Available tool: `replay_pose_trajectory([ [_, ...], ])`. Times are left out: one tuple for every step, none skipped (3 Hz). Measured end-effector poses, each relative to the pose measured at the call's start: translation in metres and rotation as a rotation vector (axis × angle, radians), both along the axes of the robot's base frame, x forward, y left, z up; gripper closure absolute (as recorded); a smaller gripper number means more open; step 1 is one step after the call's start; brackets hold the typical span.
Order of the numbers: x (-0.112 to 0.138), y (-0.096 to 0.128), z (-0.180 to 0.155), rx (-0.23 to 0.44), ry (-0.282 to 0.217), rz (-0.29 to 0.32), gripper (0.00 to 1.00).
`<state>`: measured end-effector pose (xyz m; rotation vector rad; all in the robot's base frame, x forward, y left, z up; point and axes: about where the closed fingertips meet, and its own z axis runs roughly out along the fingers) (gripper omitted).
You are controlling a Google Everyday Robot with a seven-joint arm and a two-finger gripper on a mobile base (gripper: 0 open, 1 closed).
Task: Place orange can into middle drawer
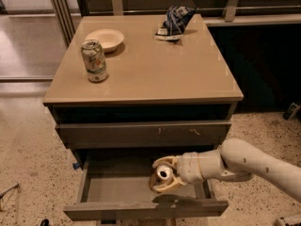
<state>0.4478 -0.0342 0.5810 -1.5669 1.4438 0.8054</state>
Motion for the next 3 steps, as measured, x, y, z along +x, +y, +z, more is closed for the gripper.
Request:
replay_pose_trajectory([
  [-0.003,0.002,-0.018,-0.024,0.015,0.012,1.00],
  [0.000,0.003,-0.049,-0.044,0.020,0.009,1.00],
  [0.009,0.003,-0.080,-0.069,0.017,-0.002,1.00],
])
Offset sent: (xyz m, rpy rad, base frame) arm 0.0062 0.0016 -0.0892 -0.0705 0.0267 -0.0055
